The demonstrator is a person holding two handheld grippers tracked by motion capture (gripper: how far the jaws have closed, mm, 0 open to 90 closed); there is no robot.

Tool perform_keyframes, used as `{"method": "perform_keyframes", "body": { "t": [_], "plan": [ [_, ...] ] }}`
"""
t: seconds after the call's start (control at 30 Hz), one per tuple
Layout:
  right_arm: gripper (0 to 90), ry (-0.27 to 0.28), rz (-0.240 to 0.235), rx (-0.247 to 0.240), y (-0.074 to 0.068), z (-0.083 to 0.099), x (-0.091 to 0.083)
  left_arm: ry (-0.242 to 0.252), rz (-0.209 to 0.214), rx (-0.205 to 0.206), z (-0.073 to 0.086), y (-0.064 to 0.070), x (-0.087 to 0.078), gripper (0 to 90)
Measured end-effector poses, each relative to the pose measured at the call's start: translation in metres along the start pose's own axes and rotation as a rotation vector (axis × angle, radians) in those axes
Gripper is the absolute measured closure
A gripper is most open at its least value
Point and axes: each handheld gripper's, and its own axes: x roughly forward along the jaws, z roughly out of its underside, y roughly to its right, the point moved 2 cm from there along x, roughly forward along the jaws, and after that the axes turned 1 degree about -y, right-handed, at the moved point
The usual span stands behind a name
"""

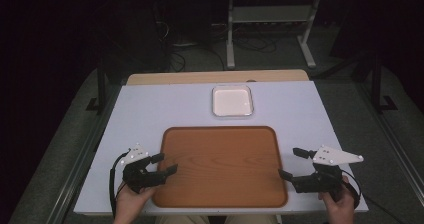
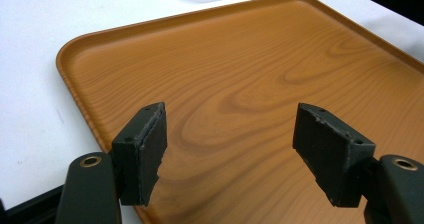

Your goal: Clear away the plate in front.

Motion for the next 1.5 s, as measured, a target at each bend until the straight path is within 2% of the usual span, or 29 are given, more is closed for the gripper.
{"method": "perform_keyframes", "body": {
  "t": [0.3, 0.57, 0.67, 0.73, 0.77, 0.8, 1.03, 1.13, 1.33, 1.5],
  "plan": [
    [13.0, -0.003, -0.006, -0.013, -0.003, -0.001, 0.0, 0.007, 0.022, -0.003, 0.0, 0.001, 0.003, 28.3],
    [13.0, -0.001, 0.0, -0.011, -0.002, -0.001, 0.0, -0.009, 0.031, 0.016, -0.005, 0.004, 0.009, 29.2],
    [13.0, -0.001, 0.001, -0.011, -0.002, -0.001, 0.0, -0.011, 0.035, 0.034, -0.008, 0.008, 0.012, 29.2],
    [13.0, 0.0, 0.0, -0.015, -0.003, -0.001, 0.0, -0.016, 0.026, 0.07, -0.009, 0.013, 0.013, 29.2],
    [13.0, 0.0, 0.0, -0.016, -0.003, -0.001, 0.0, -0.016, 0.026, 0.07, -0.009, 0.013, 0.013, 29.1],
    [13.0, -0.001, -0.001, -0.016, -0.003, -0.001, 0.0, -0.016, 0.024, 0.088, -0.01, 0.015, 0.014, 29.1],
    [13.0, -0.001, -0.001, -0.016, -0.003, -0.001, -0.001, 0.0, 0.017, 0.115, -0.013, 0.019, 0.014, 28.4],
    [13.0, -0.003, 0.0, -0.019, -0.004, -0.001, 0.0, 0.023, 0.014, 0.136, -0.016, 0.021, 0.012, 27.6],
    [13.0, -0.002, 0.002, -0.021, -0.004, -0.001, -0.001, 0.055, 0.013, 0.152, -0.02, 0.022, 0.009, 27.5],
    [13.0, -0.001, 0.005, -0.02, -0.004, -0.001, -0.001, 0.055, 0.017, 0.164, -0.022, 0.023, 0.01, 27.5]
  ]
}}
